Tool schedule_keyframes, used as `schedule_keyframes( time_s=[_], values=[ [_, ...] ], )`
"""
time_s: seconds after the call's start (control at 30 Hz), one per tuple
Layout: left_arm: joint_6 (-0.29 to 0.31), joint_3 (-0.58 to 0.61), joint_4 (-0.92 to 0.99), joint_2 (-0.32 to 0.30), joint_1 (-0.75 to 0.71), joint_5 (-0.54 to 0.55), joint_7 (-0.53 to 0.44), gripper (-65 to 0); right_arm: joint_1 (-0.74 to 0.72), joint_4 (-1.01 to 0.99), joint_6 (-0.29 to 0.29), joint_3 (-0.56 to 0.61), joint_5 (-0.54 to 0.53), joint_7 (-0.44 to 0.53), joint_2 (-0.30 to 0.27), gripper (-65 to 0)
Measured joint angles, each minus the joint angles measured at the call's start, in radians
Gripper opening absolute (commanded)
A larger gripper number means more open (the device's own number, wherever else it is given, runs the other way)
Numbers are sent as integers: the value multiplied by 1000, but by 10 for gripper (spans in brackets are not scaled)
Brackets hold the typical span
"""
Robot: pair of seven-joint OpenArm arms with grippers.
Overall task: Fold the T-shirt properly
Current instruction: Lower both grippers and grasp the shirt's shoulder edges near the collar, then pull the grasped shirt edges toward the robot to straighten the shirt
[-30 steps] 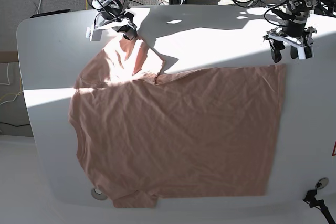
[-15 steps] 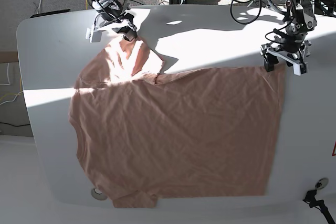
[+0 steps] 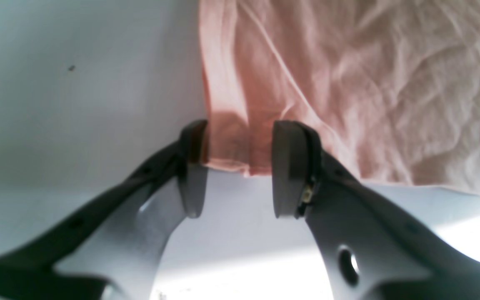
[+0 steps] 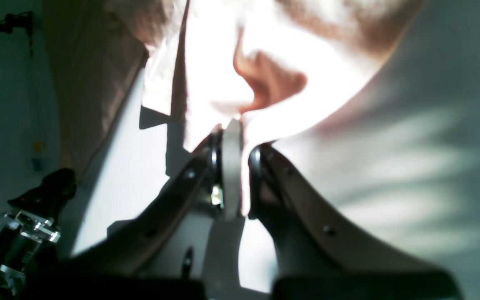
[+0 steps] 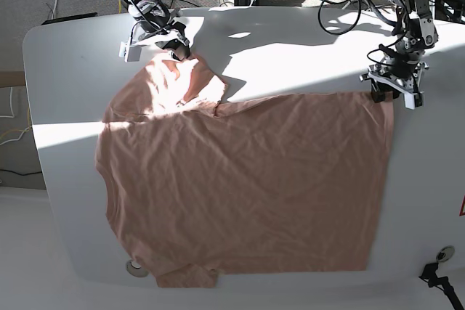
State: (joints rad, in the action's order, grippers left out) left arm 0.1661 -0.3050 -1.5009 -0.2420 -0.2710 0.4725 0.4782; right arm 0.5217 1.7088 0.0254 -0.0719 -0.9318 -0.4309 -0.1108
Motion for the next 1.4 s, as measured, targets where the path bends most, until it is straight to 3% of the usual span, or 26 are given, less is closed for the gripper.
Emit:
schedule_keyframes(
  time_s=[0.13, 0.17, 0.23, 0.27, 0.73, 0.9, 1.23, 1.4],
  values=[
    [1, 0, 0, 0, 0, 0, 0, -438, 0, 0, 0, 0, 0, 0, 0, -650],
    [1, 0, 0, 0, 0, 0, 0, -466, 0, 0, 0, 0, 0, 0, 0, -650],
    [0, 0, 0, 0, 0, 0, 1, -609, 0, 0, 0, 0, 0, 0, 0, -650],
    [0, 0, 0, 0, 0, -1, 3, -650, 0, 0, 0, 0, 0, 0, 0, -650],
    [0, 0, -57, 3, -33, 0, 25, -650, 15, 27, -10, -1, 5, -16, 0, -650],
    [0, -6, -158, 3, -142, -2, 31, -650, 95, 115, -34, -7, 15, -21, -36, -650],
    [4, -121, -327, 3, -351, 0, 27, -650, 315, 253, -31, -9, 14, -11, -35, -650],
    [7, -170, -349, 3, -420, 0, 27, -650, 409, 271, -32, 1, 12, 77, -33, -650]
  ],
)
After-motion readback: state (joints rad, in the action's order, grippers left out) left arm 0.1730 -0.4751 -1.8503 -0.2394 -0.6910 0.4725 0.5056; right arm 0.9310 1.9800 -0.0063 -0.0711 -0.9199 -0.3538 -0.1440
